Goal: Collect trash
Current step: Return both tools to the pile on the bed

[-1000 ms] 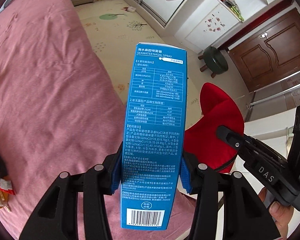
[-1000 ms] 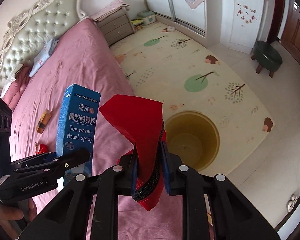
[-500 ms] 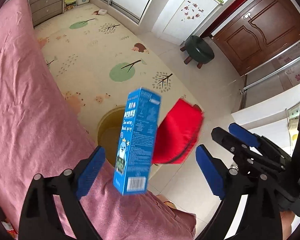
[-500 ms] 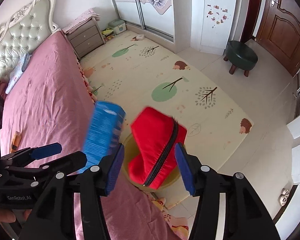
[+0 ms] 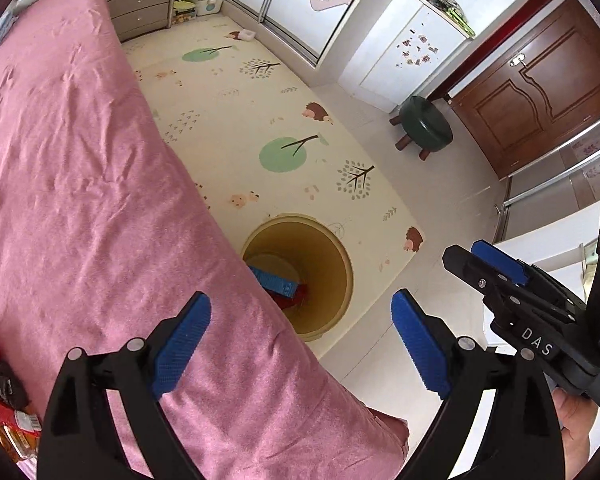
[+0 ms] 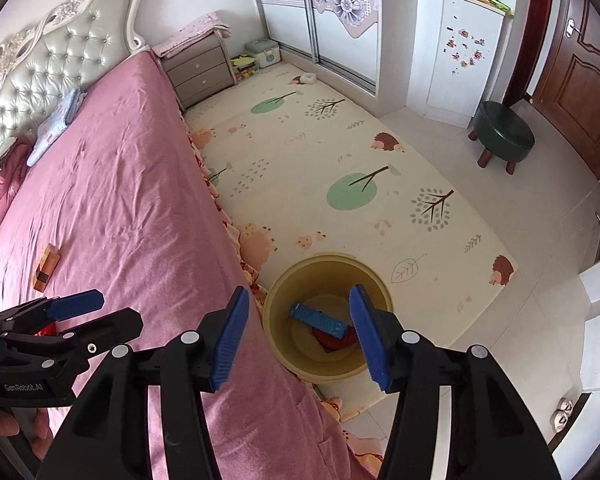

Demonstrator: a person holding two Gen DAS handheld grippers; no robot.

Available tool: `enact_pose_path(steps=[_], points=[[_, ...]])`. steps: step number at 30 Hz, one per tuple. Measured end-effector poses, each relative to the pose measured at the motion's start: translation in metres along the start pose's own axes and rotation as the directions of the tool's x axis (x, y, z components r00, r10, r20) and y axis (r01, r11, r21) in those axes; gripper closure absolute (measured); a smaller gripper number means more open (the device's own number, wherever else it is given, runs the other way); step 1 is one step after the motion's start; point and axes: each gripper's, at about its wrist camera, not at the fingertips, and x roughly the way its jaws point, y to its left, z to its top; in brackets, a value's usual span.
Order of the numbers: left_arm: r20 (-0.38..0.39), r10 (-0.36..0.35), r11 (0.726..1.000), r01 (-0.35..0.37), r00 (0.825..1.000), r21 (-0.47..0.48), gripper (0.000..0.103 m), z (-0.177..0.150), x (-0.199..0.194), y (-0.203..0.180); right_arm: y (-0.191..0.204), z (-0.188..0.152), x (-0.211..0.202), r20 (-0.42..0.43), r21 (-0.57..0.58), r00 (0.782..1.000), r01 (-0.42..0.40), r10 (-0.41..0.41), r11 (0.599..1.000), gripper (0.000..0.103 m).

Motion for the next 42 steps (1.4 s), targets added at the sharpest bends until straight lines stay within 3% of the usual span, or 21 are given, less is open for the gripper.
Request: enact_pose_path(steps=[8,15,22,28,37,42], points=[[0.08,0.073,0.99,-0.063,0.994,-0.125,0.012,-0.035,-0.072,0.066,0.09,-0.006,-0.018,0.001,-0.128,0.994,-0.112,0.113,0.985,0.051],[0.115,0.172,0.956,-0.138,0.978,-0.257,0.012,-0.088,-0.133,0.142,0.184,-0.027,-0.018,-0.064,-0.245,0.974,-0.228,0.219,0.942,0.051],[0.134,0.26,0.894,-0.186,0.956,-0.408,0.012,-0.145,-0.182,0.218,0.275,-0.059,-0.012,-0.148,-0.361,0.945,-0.325,0.29,0.874,0.051],[0.123,0.317,0.821,-0.207,0.94,-0.531,0.012,-0.194,-0.209,0.276,0.344,-0.092,-0.003,-0.227,-0.44,0.916,-0.399,0.33,0.804,0.051],[0.082,0.336,0.702,-0.192,0.938,-0.686,0.012,-0.258,-0.218,0.351,0.424,-0.144,0.031,-0.342,-0.541,0.886,-0.458,0.313,0.705,0.051],[0.063,0.337,0.667,-0.191,0.939,-0.72,0.012,-0.276,-0.21,0.378,0.453,-0.161,0.056,-0.391,-0.572,0.877,-0.47,0.28,0.672,0.052]])
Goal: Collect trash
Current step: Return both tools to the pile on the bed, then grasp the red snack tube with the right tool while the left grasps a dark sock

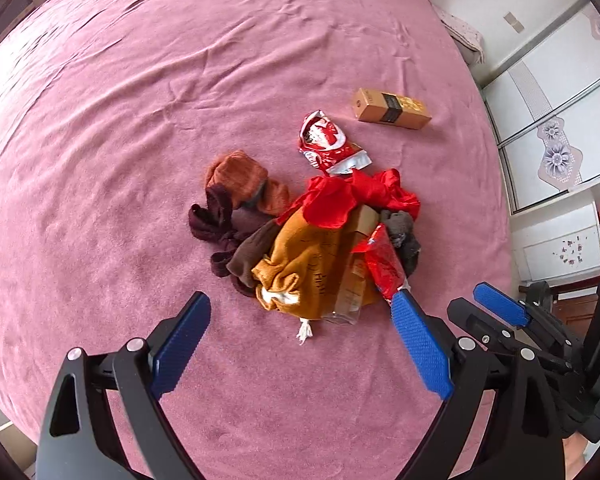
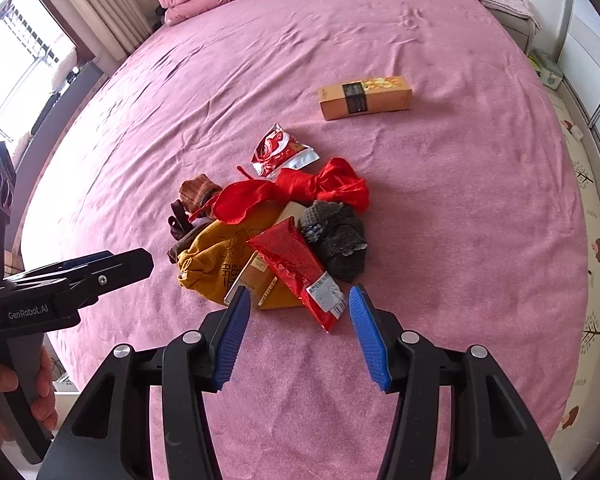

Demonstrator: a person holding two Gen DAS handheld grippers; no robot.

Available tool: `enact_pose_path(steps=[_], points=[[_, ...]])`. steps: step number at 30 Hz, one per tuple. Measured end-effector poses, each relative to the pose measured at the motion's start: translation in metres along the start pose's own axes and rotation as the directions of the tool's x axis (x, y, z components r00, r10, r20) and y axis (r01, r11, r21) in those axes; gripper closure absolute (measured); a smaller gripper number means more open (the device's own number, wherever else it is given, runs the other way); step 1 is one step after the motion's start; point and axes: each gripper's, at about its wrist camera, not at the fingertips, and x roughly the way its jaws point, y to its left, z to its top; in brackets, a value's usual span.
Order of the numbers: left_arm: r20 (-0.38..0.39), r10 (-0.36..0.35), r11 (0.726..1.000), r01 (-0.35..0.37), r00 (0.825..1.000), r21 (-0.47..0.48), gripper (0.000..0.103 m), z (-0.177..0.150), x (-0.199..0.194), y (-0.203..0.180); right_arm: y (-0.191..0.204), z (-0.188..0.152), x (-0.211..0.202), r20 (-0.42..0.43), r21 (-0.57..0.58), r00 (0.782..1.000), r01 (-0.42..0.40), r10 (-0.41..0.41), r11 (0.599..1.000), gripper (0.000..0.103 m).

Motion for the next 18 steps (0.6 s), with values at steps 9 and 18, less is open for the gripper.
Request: enact_pose_path(steps=[9,18], points=[[-0.023,0.001,0.995,-0.003,1.0,-0.098,0.012,0.01,0.031,0.038,0.004,0.014,0.064,-0.09,-0.044,0.996,0.017,-0.021,0.999,0.052],[-0.044,-0.002,0.987,-0.005,0.999,-0.158,0.012,0.022,0.051,0.06,0.003,0.019,0.086,-0.117,-0.038,0.992,0.031,-0.035,0.999,0.065]])
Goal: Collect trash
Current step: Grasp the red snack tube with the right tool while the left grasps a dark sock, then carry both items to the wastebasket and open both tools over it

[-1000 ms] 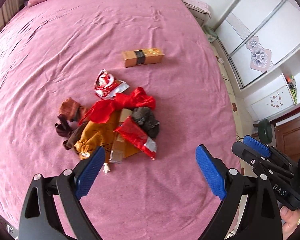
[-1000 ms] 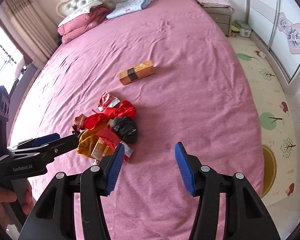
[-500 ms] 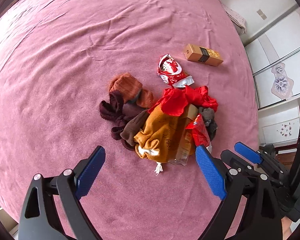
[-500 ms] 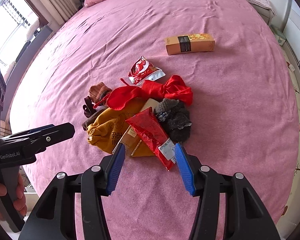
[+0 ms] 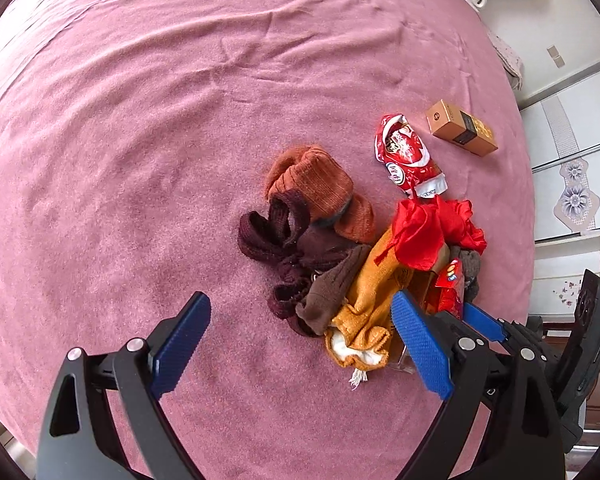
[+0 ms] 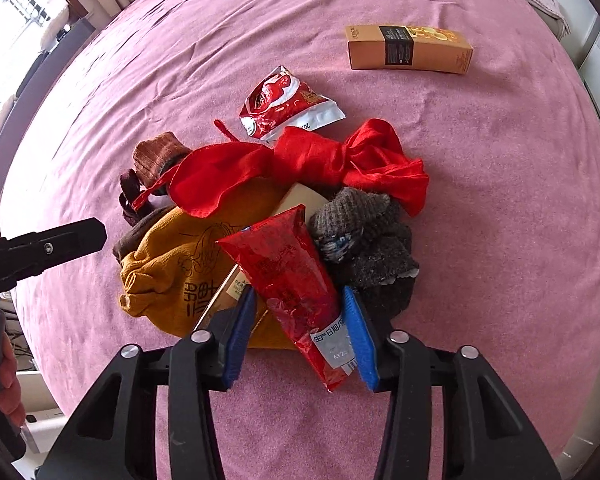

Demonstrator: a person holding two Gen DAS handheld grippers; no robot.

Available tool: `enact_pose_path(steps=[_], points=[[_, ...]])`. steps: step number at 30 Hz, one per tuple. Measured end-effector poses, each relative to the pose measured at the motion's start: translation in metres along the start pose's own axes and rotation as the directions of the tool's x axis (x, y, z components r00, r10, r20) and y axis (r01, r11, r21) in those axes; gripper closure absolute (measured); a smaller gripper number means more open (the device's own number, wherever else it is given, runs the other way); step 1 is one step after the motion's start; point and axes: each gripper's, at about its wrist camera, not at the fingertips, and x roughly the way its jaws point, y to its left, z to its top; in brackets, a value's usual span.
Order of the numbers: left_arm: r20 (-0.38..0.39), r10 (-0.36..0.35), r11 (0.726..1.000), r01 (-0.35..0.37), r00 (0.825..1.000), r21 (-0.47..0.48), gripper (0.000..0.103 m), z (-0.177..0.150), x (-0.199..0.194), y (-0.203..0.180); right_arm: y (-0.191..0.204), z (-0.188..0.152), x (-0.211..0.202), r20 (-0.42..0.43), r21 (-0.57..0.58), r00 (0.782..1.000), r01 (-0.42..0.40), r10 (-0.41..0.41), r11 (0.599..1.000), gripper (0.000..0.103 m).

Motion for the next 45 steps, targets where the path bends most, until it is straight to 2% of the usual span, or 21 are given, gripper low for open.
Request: enact_pose_path(steps=[4,11,14,16,19,20,22,24,28,36,42,45], points=[[-0.003,-0.006,0.999,0.006,1.0,-0.034,0.012,0.008,0.005,0.007,-0.009,0.004,-0.004,0.0,0.058,0.999,-0.054,0.054,0.997,0.072],[-0.027,0.008,0.994,-0.011,1.0,-0.111,0.012,0.024,0.027,0.02,-0.013,0.012,-0.031,0.051,0.101,0.99,-0.136,0.132,0.986,0.072],[-0.072,0.015,0.99,-0.025,0.997,-0.14,0.017,0.031,0.043,0.025,-0.013,0.013,-0.037,0.06,0.096,0.988,-0.145,0.14,0.985,0.072],[-0.104,0.032,0.986,-0.048,0.994,-0.159,0.027,0.033,0.054,0.026,-0.011,0.016,-0.037,0.064,0.095,0.988,-0.146,0.14,0.985,0.072],[-0.12,0.098,0.983,-0.115,0.988,-0.145,0.038,0.035,0.06,0.023,-0.011,0.015,-0.039,0.068,0.098,0.988,-0.148,0.141,0.984,0.072],[-0.119,0.11,0.982,-0.127,0.987,-0.141,0.039,0.035,0.059,0.021,-0.011,0.015,-0.04,0.072,0.1,0.987,-0.15,0.143,0.984,0.072],[-0.116,0.092,0.986,-0.106,0.989,-0.127,0.065,0.035,0.058,0.017,-0.012,0.011,-0.045,0.076,0.103,0.987,-0.152,0.144,0.983,0.072],[-0.114,0.063,0.99,-0.077,0.991,-0.118,0.075,0.035,0.055,0.012,-0.013,0.007,-0.049,0.078,0.103,0.986,-0.153,0.145,0.983,0.072],[-0.081,0.066,0.993,-0.073,0.995,-0.091,0.085,0.032,0.04,0.005,-0.012,0.0,-0.06,0.091,0.106,0.984,-0.162,0.153,0.981,0.072],[0.03,0.004,1.0,-0.005,1.0,0.016,0.088,0.008,-0.029,-0.007,-0.011,-0.012,-0.099,0.151,0.105,0.974,-0.183,0.166,0.978,0.072],[0.095,-0.048,0.995,0.039,0.994,0.093,0.09,-0.009,-0.083,-0.026,-0.015,-0.028,-0.139,0.207,0.107,0.964,-0.192,0.168,0.975,0.072],[0.109,-0.08,0.987,0.063,0.991,0.145,0.09,-0.021,-0.102,-0.048,-0.019,-0.039,-0.16,0.235,0.11,0.958,-0.192,0.163,0.975,0.072]])
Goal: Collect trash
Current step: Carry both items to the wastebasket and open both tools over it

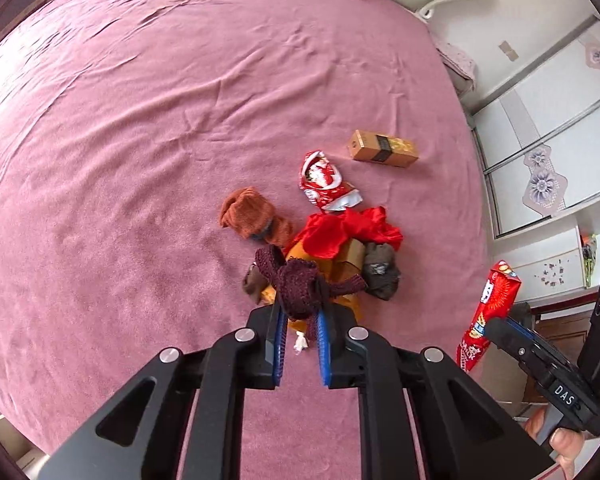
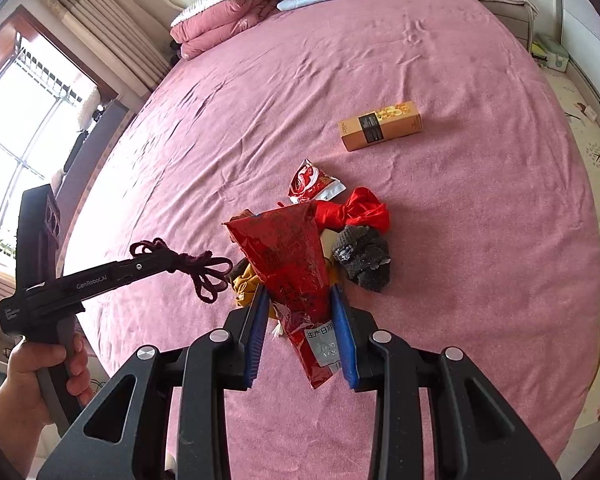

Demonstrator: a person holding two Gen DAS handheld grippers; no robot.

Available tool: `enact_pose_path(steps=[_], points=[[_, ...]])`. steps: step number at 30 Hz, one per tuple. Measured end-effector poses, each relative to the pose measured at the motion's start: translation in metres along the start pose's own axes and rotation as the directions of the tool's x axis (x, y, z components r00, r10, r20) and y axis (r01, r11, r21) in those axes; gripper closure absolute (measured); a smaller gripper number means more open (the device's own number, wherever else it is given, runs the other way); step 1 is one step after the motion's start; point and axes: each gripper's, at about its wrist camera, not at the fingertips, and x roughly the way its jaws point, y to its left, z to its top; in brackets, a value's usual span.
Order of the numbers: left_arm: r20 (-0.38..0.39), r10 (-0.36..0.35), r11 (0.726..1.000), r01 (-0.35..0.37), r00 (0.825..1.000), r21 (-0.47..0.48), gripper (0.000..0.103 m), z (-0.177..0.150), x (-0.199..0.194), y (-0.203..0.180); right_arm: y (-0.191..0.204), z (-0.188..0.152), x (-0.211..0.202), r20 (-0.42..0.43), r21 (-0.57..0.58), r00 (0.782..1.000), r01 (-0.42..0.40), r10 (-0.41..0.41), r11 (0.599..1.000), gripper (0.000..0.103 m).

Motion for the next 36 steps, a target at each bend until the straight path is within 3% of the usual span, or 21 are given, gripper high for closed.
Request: enact_pose_path(steps=[6,12,25,36], points=[[-0.009,-0.048,0.985,0.049,0.999,0.163,0.09,-0.017,-0.022,-0.068,-0.015,-0.011,-0.049,0.06,0.016,0.998,0.015,-0.016,1.0,0.072],[-0.05,-0.067,0.947,0.079,0.997,0.311,0.09,-0.038,-0.018,-0.136,-0.046,-0.025,-0.097,0.123,0.065,0.991,0.046,-0.053,0.997,0.072],[-0.204,-0.119,0.817,0.213,0.972,0.537,0.09,-0.095,0.027,-0.288,-0.148,-0.079,-0.173,0.193,0.268,0.966,0.115,-0.17,0.957,0.072],[-0.336,-0.122,0.684,0.324,0.934,0.653,0.09,-0.147,0.081,-0.41,-0.249,-0.126,-0.224,0.207,0.457,0.931,0.179,-0.301,0.871,0.072]])
